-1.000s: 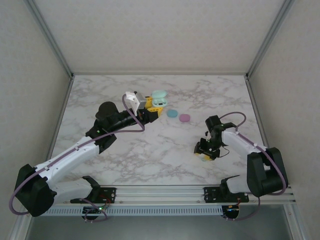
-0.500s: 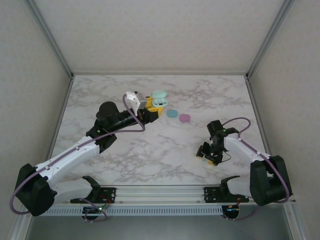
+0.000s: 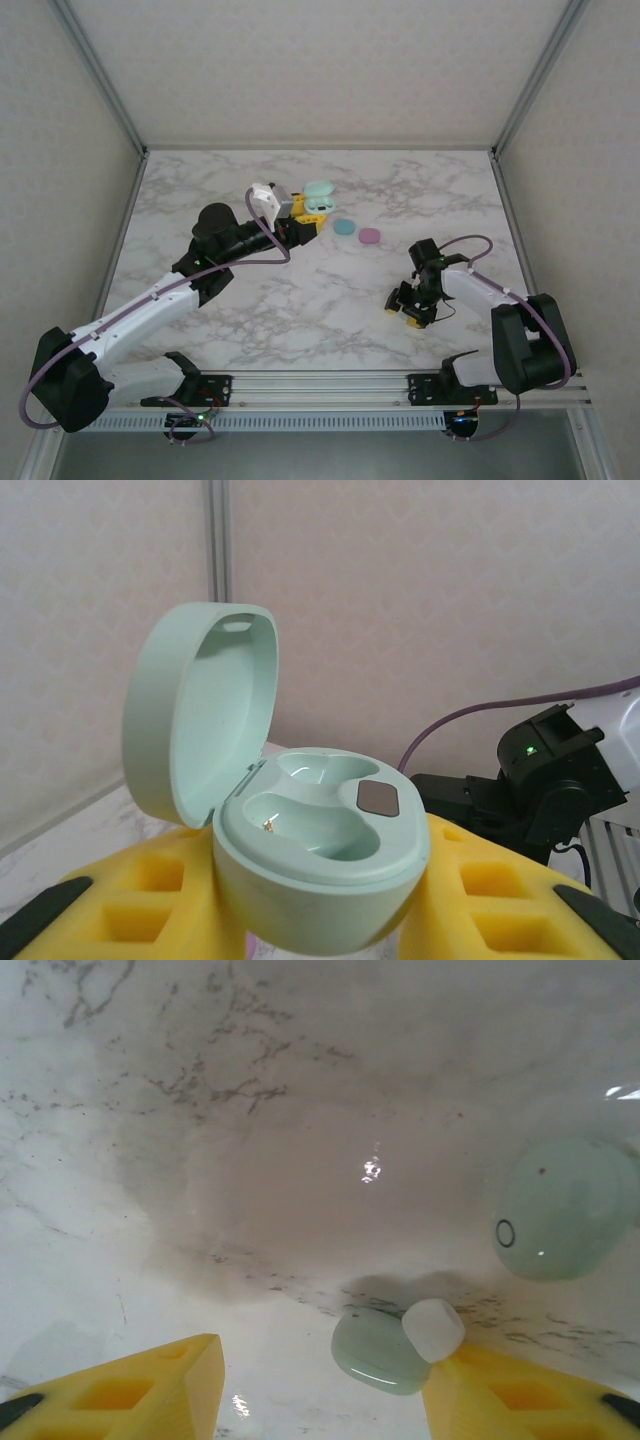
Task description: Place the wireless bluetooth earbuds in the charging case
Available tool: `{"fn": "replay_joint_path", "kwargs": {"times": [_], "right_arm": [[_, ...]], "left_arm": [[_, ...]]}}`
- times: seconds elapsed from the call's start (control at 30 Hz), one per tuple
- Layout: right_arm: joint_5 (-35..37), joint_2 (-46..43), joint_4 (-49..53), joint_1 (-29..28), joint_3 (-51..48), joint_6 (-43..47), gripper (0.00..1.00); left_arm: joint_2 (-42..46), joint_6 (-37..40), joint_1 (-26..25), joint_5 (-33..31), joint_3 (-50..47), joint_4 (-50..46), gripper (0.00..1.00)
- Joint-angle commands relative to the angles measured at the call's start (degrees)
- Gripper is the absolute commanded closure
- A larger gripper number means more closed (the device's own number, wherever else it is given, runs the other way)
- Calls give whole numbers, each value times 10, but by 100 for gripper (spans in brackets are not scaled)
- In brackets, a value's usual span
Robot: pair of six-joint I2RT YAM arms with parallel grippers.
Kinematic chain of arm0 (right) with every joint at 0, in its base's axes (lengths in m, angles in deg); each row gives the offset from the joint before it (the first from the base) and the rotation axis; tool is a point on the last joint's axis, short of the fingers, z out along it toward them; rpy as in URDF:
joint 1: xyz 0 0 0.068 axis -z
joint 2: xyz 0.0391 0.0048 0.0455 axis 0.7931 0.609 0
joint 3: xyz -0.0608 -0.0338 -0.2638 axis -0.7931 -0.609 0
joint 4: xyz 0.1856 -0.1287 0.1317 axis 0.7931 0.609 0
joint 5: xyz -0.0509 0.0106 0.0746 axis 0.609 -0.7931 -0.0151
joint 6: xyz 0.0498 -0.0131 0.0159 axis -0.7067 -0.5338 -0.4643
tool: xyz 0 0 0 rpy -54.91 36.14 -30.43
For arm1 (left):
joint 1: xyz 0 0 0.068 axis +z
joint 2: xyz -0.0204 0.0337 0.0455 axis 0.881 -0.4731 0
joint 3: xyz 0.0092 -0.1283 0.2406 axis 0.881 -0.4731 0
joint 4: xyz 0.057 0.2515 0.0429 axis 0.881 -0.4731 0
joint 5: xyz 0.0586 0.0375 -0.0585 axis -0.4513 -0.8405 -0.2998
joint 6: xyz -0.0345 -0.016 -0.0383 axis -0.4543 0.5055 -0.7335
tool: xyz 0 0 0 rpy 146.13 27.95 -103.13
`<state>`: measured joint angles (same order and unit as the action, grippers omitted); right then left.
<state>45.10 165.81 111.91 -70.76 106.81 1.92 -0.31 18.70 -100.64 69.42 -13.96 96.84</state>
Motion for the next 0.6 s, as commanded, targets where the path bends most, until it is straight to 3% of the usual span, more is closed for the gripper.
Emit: {"fn": "replay_joint_path", "kwargs": {"times": [0.0, 0.2, 0.57], "right_arm": [[-32, 7, -12, -10, 1, -8, 45], [-73, 6, -30, -19, 3, -11, 45], [-54, -37, 9, -23, 19, -7, 45]], "left_arm": [[5, 0, -6, 2, 6, 6, 78], [4, -1, -6, 4, 6, 7, 78], [4, -1, -6, 3, 7, 7, 78]]}}
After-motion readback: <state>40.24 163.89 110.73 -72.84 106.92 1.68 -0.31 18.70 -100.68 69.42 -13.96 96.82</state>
